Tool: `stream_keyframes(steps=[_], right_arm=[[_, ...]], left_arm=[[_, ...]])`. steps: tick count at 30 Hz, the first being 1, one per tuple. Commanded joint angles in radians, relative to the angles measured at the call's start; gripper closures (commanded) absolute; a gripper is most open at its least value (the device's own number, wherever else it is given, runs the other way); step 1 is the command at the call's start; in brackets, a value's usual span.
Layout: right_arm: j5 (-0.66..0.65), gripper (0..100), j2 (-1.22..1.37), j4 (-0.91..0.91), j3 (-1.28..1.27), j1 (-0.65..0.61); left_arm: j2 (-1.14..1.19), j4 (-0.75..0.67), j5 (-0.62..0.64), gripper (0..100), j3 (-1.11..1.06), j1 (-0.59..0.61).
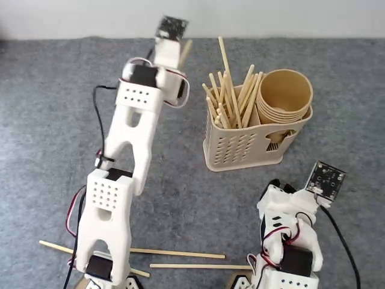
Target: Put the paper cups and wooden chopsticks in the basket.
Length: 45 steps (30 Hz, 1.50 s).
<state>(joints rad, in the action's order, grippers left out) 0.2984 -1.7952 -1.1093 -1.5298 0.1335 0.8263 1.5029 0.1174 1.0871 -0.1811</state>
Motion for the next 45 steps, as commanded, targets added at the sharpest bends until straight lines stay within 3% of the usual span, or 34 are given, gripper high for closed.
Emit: stream_keyframes(steps=[1,6,11,17,23,30,40,42,45], right_arm=[[0.009,89.8,-0.013,0.013,0.003,-0.005],[0.008,89.8,-0.013,0.013,0.003,-0.001],[0.008,89.8,-0.013,0.012,-0.006,0.001],[0.005,89.8,-0.013,0.013,-0.017,0.001],[0.006,89.8,-0.013,0.019,-0.018,-0.001],[0.006,89.8,-0.013,0.019,-0.018,0.001],[0.008,89.8,-0.013,0.018,-0.018,0.001],[0.008,89.8,-0.013,0.016,-0.018,0.001],[0.008,89.8,-0.013,0.015,-0.018,0.001]], left_arm=[[-0.094,0.118,-0.005,99,0.205,-0.005],[-0.109,0.256,0.014,99,0.410,-0.061],[-0.196,0.253,0.130,99,0.364,-0.074],[-0.327,0.252,0.132,99,0.269,-0.107],[-0.459,0.253,0.137,99,0.260,-0.227],[-0.554,0.252,0.137,99,-0.008,-0.405],[-0.477,0.160,0.135,99,-0.269,-0.427],[-0.446,0.149,0.135,95,-0.266,-0.428],[-0.427,0.157,0.161,82,-0.254,-0.428]])
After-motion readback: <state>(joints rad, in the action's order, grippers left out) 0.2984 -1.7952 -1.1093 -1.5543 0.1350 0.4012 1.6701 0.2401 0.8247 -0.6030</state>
